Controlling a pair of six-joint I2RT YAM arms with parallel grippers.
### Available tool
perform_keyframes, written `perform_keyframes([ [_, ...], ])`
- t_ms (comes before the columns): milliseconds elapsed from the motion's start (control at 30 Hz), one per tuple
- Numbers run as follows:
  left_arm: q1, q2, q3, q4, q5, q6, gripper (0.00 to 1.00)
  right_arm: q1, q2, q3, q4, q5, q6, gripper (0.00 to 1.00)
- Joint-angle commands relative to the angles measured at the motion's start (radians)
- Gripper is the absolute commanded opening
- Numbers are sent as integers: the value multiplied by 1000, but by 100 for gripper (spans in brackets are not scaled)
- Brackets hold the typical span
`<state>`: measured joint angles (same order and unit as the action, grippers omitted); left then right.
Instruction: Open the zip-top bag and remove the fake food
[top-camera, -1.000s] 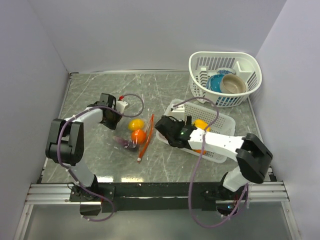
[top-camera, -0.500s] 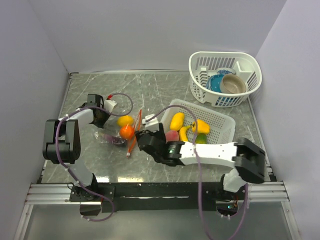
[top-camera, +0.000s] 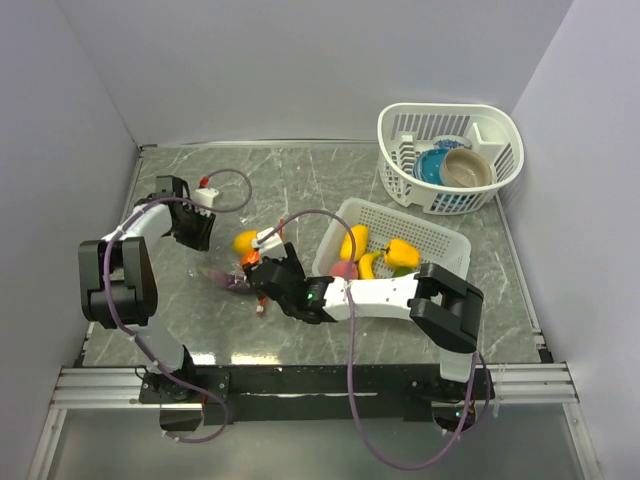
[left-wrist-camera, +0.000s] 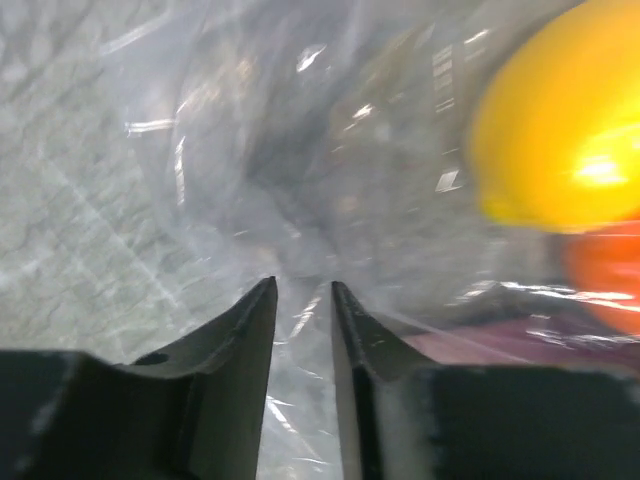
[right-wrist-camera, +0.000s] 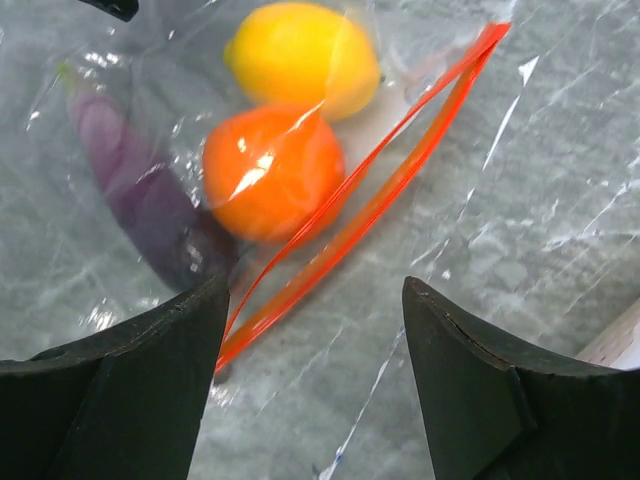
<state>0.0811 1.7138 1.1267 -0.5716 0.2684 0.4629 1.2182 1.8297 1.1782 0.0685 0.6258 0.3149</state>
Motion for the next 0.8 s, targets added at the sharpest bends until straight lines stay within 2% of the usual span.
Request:
perform_keyframes([
  [0, 2, -33, 68, -114, 202, -69, 30, -42, -4, 2, 92, -38, -53, 78],
  [33, 2, -25, 73, -113, 213, -76, 23, -49, -1, -3, 111, -46, -72, 77],
  [100, 2, -16, 82, -100, 227, -99, 13, -52, 3, -14, 119, -49, -89, 75],
  [133, 2, -8, 84, -96, 229, -107, 5, -52, 9, -17, 123, -46, -106, 74],
  [167, 2, -3, 90, -94, 233, -116, 2, -54, 13, -18, 122, -43, -111, 74],
  [433, -23, 18, 102, -82, 252, -144, 1, -54, 39, -46, 132, -29, -145, 69],
  [767, -133, 75, 73, 2, 152, -173, 1, -55, 63, -72, 149, -20, -194, 68],
])
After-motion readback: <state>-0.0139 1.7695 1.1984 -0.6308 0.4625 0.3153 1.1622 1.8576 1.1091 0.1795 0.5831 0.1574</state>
